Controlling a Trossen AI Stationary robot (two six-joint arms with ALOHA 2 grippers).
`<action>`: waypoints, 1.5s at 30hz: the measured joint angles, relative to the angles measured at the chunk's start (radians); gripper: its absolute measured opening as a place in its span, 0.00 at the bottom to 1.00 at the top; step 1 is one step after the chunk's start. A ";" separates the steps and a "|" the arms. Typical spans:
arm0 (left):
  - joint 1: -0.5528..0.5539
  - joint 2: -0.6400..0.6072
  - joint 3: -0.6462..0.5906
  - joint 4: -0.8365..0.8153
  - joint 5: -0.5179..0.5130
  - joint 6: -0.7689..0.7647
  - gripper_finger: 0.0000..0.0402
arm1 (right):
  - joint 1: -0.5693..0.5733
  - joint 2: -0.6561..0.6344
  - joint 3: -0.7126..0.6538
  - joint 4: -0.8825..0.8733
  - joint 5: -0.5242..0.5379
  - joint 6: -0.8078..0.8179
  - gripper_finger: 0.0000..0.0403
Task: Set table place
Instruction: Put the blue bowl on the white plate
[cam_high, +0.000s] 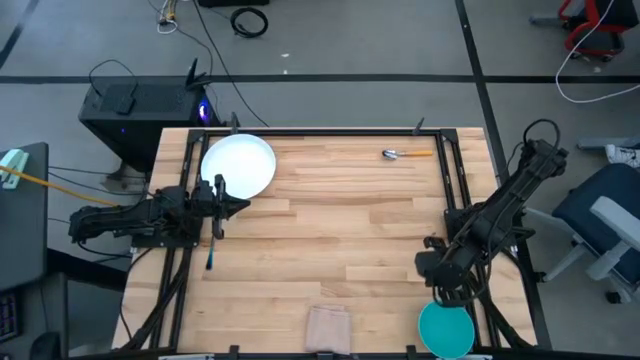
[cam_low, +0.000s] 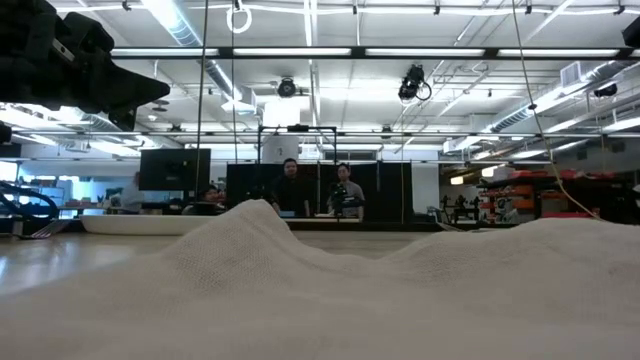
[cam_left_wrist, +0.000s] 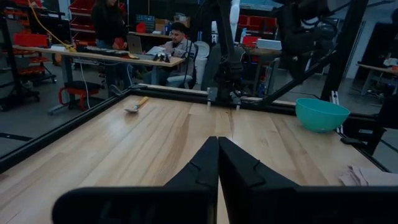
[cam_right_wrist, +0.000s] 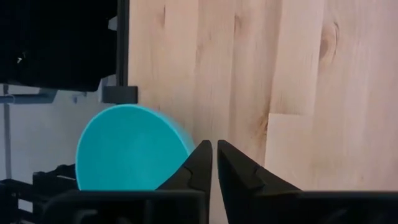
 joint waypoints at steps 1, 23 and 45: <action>0.000 0.000 0.000 0.000 0.000 0.000 0.03 | 0.000 0.007 0.000 0.002 0.000 0.000 0.10; 0.000 0.000 0.000 0.000 0.000 0.000 0.05 | 0.138 0.147 -0.004 0.088 -0.007 0.120 0.29; 0.000 0.000 0.000 0.000 0.000 0.000 0.03 | 0.203 0.147 -0.055 0.148 0.102 0.129 0.29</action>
